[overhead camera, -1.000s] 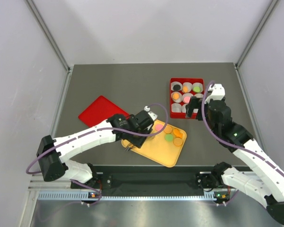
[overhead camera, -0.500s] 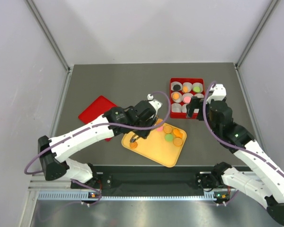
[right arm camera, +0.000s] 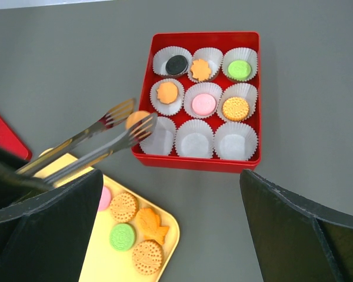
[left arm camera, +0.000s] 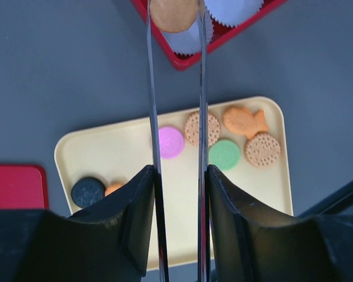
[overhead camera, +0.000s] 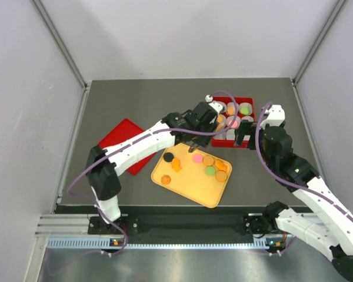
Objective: Pack the cookies
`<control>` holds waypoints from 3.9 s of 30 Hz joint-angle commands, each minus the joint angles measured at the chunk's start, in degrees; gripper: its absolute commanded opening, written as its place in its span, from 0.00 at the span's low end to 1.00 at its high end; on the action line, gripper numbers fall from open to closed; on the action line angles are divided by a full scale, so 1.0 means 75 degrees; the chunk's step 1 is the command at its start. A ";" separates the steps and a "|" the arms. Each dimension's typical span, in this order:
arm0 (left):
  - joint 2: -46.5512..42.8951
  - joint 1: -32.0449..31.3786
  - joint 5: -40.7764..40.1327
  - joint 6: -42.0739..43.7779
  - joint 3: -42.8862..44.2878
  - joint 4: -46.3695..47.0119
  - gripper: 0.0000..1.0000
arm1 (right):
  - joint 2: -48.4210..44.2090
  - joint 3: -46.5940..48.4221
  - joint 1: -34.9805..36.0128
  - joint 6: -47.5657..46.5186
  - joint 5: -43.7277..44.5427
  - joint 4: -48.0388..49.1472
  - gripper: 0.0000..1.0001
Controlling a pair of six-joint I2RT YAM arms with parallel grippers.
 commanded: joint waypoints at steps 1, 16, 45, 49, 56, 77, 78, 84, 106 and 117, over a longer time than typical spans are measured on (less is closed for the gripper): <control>0.0368 0.0150 0.0290 0.0207 0.0727 0.0571 0.43 | -0.0035 0.0145 -0.0071 -0.0051 0.0029 0.0218 1.00; 0.0908 0.0326 0.0735 0.0254 0.0729 0.0700 0.43 | 0.0023 0.0051 -0.0095 -0.0098 -0.0077 0.0312 1.00; 0.0685 0.0326 0.0689 0.0242 0.0283 0.0630 0.46 | -0.0023 -0.0019 -0.0153 -0.0121 -0.0077 0.0312 1.00; 0.0673 0.0326 0.0665 0.0230 0.0260 0.0653 0.47 | -0.0035 -0.0019 -0.0154 -0.0121 -0.0065 0.0312 1.00; 0.0650 0.0314 0.0618 0.0265 0.0271 0.0653 0.49 | -0.0035 -0.0019 -0.0154 -0.0133 -0.0054 0.0312 1.00; -0.1574 0.0291 0.0420 0.0067 -0.0254 0.0044 0.47 | 0.0070 0.0039 -0.0189 -0.0145 0.0028 0.0265 1.00; -0.1693 0.0291 0.0361 0.0032 -0.0372 -0.0049 0.47 | 0.0070 0.0039 -0.0189 -0.0145 0.0028 0.0254 1.00; -0.2666 0.0291 0.0255 -0.0203 -0.1637 -0.0647 0.48 | 0.0105 0.0028 -0.0200 -0.0133 0.0017 0.0242 1.00; -0.2526 0.0057 0.0946 -0.0192 -0.3326 -0.0378 0.51 | 0.0258 0.0051 -0.0200 -0.0168 0.0040 0.0207 1.00; -0.2069 0.0045 0.1063 -0.0110 -0.3279 -0.0273 0.52 | 0.0211 0.0039 -0.0212 -0.0180 0.0028 0.0207 1.00</control>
